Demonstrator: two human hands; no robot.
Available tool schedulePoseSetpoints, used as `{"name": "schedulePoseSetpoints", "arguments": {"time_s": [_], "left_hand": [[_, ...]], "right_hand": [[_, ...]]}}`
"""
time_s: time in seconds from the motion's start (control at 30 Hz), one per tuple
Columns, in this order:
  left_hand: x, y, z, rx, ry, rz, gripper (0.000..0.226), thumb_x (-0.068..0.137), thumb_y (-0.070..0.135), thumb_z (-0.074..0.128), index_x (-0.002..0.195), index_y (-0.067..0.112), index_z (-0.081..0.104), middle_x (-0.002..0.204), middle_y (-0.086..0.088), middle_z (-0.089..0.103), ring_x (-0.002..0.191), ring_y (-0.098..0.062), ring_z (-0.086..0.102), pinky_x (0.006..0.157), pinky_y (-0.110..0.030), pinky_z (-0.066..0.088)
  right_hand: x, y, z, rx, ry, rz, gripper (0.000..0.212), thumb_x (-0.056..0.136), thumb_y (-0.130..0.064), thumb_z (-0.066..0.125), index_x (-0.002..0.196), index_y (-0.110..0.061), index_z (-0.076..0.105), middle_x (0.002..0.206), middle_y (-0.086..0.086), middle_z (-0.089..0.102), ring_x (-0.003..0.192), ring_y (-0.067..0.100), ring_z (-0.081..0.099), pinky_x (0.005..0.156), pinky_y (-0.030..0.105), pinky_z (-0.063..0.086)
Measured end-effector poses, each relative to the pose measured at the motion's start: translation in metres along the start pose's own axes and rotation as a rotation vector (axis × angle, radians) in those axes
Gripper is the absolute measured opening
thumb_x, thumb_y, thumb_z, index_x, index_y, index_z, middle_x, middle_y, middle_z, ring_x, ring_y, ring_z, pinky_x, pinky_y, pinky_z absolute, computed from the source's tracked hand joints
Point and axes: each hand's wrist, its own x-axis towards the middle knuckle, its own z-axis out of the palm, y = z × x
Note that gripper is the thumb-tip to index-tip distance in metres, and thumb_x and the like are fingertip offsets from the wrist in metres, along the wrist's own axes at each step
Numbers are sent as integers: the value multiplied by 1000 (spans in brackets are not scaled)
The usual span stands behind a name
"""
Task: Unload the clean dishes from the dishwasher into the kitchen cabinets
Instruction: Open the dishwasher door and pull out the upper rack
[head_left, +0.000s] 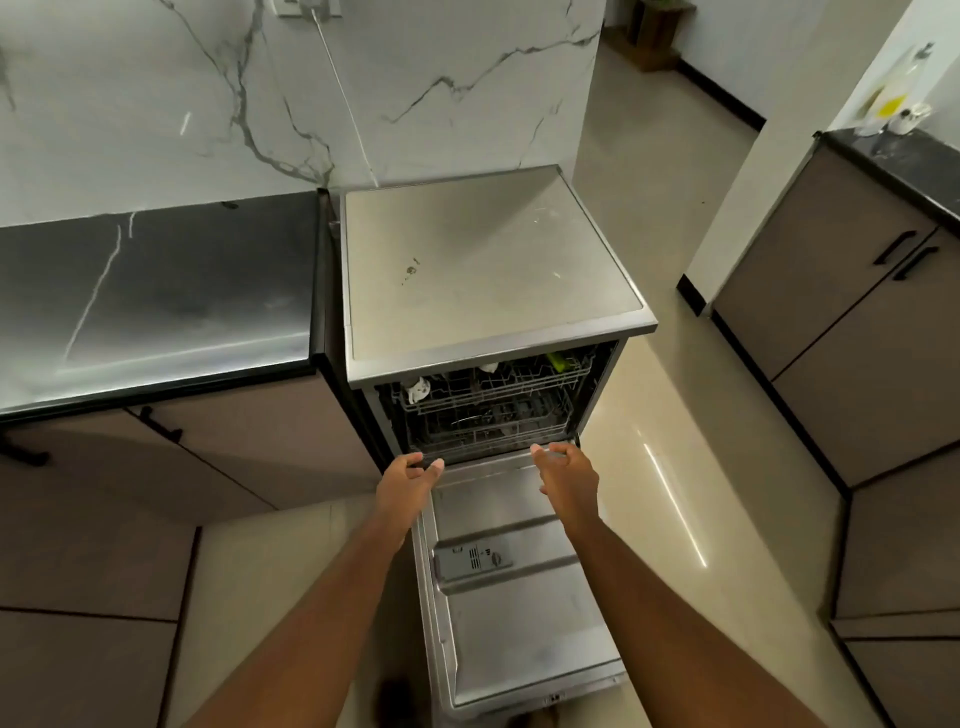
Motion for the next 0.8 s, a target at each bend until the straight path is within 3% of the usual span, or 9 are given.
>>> {"name": "schedulePoseSetpoints", "arguments": {"time_s": [0.2, 0.3, 0.43, 0.63, 0.7, 0.8], "left_hand": [[46, -2, 6, -9, -57, -85, 44, 96, 27, 60, 136, 13, 50, 123, -5, 57, 104, -20, 55, 97, -40, 48], [81, -3, 3, -28, -83, -120, 43, 95, 28, 61, 134, 14, 51, 124, -6, 57, 105, -20, 55, 93, -38, 49], [123, 5, -5, -77, -101, -172, 41, 94, 30, 63, 130, 13, 53, 113, -6, 60, 94, -17, 57, 76, -32, 51], [198, 0, -5, -209, -93, -360, 30, 93, 24, 64, 119, 9, 61, 118, -15, 63, 109, -29, 60, 85, -38, 53], [227, -7, 3, -278, -92, -443, 29, 91, 23, 66, 116, 8, 62, 112, -14, 66, 99, -25, 63, 85, -38, 56], [262, -18, 16, -418, -79, -528, 35, 89, 21, 68, 118, 1, 60, 97, -13, 67, 81, -20, 65, 68, -31, 60]], "right_hand": [[36, -8, 22, 148, 17, 138, 38, 87, -18, 74, 121, -6, 62, 102, 14, 70, 92, 27, 70, 78, 40, 62], [58, -13, 40, 175, 36, 184, 38, 88, -17, 75, 121, -4, 62, 99, 14, 69, 87, 26, 70, 79, 44, 62], [77, -15, 66, 251, 63, 295, 34, 87, -16, 75, 117, -4, 62, 86, 10, 67, 81, 25, 67, 81, 48, 61], [131, -3, 114, 333, 125, 405, 30, 84, -18, 78, 108, -4, 65, 91, 17, 71, 76, 26, 71, 75, 43, 63], [157, 4, 131, 370, 142, 416, 25, 84, -14, 79, 103, -4, 67, 99, 20, 72, 76, 26, 72, 72, 41, 63], [188, 9, 151, 465, 144, 440, 18, 85, -1, 74, 102, 0, 67, 99, 22, 72, 75, 28, 71, 72, 40, 63]]}}
